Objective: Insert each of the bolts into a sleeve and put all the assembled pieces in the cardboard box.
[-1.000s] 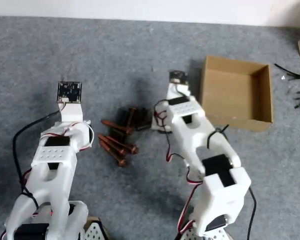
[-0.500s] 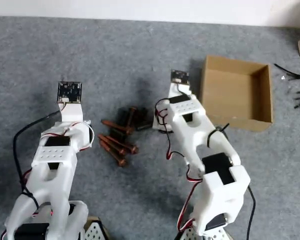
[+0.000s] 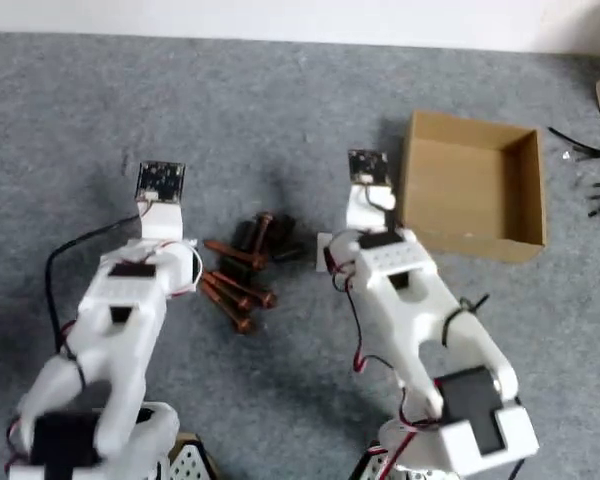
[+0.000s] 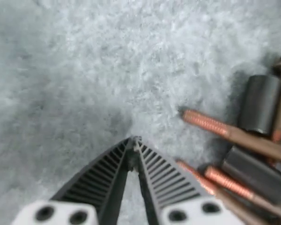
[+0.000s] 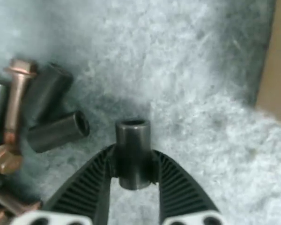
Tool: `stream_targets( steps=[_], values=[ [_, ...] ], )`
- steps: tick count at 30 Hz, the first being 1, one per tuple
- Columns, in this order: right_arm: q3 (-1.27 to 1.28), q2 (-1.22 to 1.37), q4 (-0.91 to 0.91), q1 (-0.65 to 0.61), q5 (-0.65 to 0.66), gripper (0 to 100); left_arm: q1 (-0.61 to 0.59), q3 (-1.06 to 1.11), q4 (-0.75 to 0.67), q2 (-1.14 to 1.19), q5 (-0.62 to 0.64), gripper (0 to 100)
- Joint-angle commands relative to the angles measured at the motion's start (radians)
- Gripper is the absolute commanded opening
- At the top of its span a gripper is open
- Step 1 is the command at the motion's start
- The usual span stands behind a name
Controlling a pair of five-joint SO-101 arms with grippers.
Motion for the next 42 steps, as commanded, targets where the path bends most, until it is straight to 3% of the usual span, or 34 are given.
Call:
stream_targets(
  steps=[1, 3, 7, 13, 21, 32, 42],
  values=[
    [0.039, -0.081, -0.093, 0.015, 0.015, 0.4, 0.030, -0.203, 0.155, 0.119, -0.008, 4],
    [0.053, -0.081, -0.110, 0.015, 0.015, 0.4, 0.053, -0.278, 0.241, 0.176, -0.092, 10],
    [0.061, -0.079, -0.134, 0.016, 0.021, 0.4, 0.102, -0.317, 0.258, 0.208, -0.203, 15],
    [0.062, -0.077, -0.134, 0.025, 0.080, 0.4, 0.143, -0.378, 0.245, 0.160, -0.374, 16],
    [0.062, -0.077, -0.134, 0.025, 0.084, 0.4, 0.202, -0.397, 0.245, 0.166, -0.720, 16],
    [0.061, -0.077, -0.136, 0.024, 0.084, 0.4, 0.211, -0.426, 0.224, 0.412, -0.825, 16],
    [0.061, -0.077, -0.136, 0.024, 0.084, 0.4, 0.222, -0.421, 0.272, 0.387, -0.827, 16]
  ],
)
